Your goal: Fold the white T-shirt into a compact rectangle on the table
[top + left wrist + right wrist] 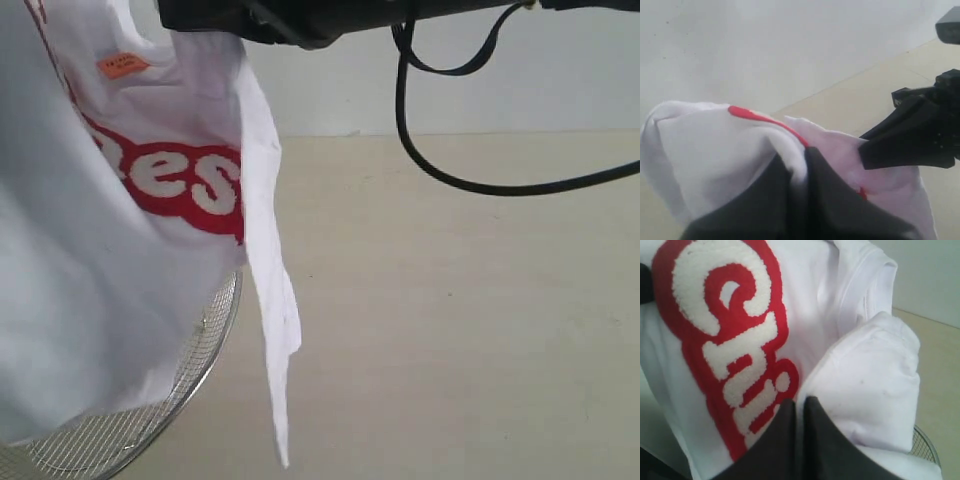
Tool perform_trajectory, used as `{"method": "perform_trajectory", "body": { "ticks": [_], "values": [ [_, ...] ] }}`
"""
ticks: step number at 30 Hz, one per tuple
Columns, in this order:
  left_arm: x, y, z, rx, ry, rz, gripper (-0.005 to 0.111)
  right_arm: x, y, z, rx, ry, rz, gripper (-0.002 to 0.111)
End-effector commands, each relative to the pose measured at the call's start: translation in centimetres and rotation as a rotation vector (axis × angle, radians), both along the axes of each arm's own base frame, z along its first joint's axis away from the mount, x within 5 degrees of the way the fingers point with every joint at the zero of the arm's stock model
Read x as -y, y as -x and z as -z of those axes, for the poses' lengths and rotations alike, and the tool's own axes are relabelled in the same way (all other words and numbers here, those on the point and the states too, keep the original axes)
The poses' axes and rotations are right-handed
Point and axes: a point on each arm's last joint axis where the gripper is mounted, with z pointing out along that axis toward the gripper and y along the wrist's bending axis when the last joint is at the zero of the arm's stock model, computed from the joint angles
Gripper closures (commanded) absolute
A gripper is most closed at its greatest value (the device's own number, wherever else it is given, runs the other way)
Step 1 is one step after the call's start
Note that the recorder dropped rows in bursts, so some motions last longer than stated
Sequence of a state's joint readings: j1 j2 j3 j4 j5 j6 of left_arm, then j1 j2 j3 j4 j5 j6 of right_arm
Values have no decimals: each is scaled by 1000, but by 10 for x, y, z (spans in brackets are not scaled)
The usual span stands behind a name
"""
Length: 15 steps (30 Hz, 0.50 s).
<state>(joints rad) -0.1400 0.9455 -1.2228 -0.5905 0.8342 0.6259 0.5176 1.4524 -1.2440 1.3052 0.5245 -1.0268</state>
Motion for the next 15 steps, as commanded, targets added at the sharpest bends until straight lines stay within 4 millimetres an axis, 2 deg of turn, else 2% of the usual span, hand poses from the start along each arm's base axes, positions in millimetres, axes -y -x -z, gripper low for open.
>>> {"method": "perform_trajectory", "body": {
  "ticks": [1, 15],
  "values": [
    [2, 3, -9, 44, 58, 12, 102, 4, 1, -6, -20, -30, 23, 108],
    [4, 0, -8, 21, 88, 25, 102, 3, 3, -7, -51, -57, 3, 108]
  ]
}}
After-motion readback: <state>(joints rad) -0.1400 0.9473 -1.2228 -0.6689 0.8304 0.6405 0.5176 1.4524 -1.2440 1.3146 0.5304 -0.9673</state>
